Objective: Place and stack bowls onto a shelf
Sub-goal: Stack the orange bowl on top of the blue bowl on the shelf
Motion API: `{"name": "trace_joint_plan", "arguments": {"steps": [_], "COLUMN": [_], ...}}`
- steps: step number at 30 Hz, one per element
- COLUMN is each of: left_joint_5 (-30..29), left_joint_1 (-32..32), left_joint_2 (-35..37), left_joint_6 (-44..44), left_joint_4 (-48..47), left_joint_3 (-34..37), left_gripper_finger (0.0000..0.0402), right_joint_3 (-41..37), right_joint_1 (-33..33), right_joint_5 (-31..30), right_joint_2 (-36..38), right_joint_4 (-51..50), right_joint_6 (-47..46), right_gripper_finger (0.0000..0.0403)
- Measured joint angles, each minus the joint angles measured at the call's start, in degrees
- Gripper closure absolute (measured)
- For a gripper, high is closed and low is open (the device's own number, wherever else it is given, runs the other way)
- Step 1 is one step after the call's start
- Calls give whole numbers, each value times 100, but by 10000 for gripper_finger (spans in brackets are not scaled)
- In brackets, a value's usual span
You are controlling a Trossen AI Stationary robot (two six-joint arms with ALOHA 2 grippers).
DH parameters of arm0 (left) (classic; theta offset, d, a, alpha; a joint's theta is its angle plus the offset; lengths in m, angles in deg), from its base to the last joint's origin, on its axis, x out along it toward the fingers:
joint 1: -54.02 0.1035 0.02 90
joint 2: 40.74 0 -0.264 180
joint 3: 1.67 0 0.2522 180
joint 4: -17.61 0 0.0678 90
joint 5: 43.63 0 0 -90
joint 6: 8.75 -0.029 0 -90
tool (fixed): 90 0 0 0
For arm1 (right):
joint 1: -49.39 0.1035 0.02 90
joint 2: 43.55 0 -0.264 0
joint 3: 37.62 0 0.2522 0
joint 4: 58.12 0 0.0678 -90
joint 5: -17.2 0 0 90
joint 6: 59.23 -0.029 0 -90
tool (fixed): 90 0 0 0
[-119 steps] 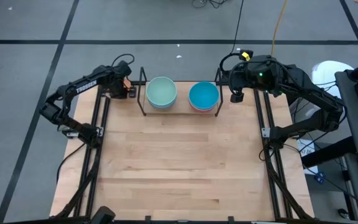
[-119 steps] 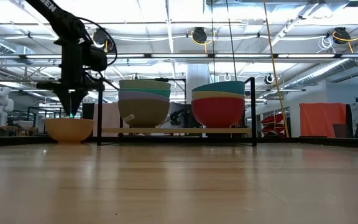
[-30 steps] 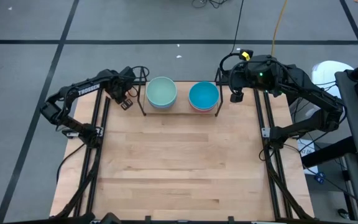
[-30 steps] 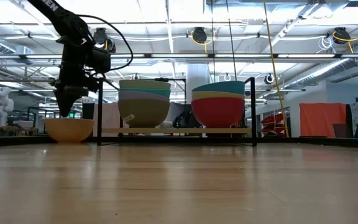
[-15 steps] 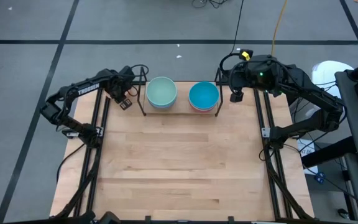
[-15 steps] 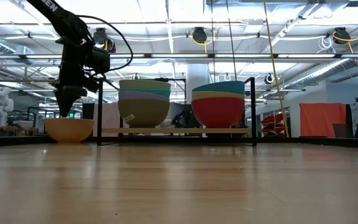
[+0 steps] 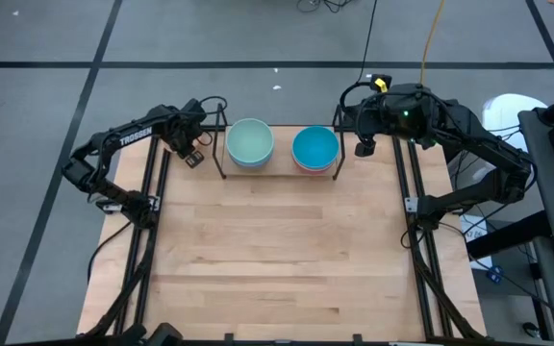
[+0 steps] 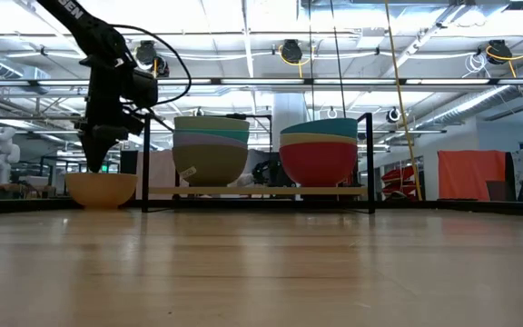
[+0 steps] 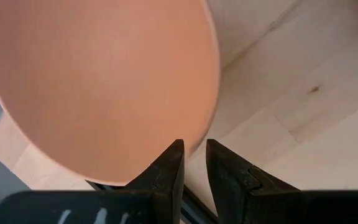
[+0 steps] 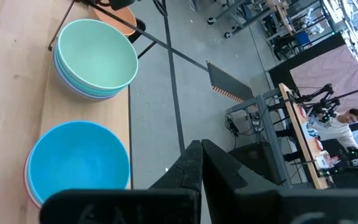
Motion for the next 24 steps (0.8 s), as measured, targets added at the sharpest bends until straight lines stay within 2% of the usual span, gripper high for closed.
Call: {"name": "trace_joint_plan", "arguments": {"steps": [14,19,24], "left_joint_5": [124,129,104], "left_joint_1": [-44,-71,-165], "left_joint_2": [-908,-945,-948], "left_joint_6": [86,320,704], "left_joint_4": [219,255,102], "left_joint_3": [4,-10,-144], "left_gripper_finger": [330,386,391], "right_joint_3": [-1,-2,-2], "right_joint_1": [0,0,0], "right_joint_5": [0,0,0], "right_joint_2": [0,0,0], "right_joint_4": [15,38,90], "right_joint_6": [-9,-17,-19], "right_gripper_finger": [403,403,403]}}
